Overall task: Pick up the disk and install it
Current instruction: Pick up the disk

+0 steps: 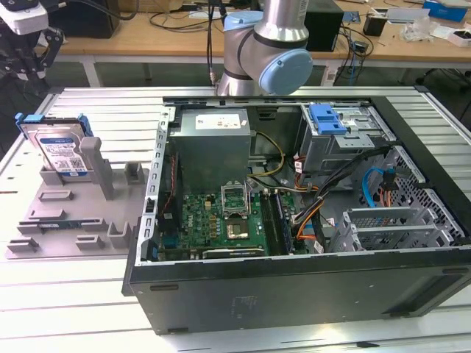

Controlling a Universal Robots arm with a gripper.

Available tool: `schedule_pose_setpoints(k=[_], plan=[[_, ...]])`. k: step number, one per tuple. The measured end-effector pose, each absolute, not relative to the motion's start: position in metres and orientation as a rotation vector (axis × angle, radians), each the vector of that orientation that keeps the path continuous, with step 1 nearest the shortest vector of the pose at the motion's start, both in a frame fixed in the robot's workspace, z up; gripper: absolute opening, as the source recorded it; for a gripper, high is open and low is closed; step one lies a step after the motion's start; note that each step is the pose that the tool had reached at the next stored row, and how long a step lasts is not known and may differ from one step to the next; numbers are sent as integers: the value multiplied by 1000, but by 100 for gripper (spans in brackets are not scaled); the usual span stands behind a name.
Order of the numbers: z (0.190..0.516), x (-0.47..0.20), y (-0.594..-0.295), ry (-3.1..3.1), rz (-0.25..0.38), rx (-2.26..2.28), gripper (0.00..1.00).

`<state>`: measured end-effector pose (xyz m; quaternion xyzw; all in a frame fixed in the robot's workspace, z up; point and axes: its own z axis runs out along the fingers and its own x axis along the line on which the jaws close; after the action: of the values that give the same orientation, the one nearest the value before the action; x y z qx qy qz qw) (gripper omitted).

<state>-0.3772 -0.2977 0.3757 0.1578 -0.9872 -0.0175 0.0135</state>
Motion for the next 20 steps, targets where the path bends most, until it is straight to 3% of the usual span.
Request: schedule_pose_setpoints(k=[9,12,13,14,18,19,20], plan=[[376,-377,-298,-2978,-46,892,11],[375,-377,-298,-2948,-43,984,29],[375,-377,-298,-2936,-42,1016,29],[375,-377,-298,-2925,-41,1047,36],[375,-377,-298,-2873,-36,1177,36],[375,-377,-298,-2862,-35,1204,43],[375,-377,-298,-2850,-34,1229,43]])
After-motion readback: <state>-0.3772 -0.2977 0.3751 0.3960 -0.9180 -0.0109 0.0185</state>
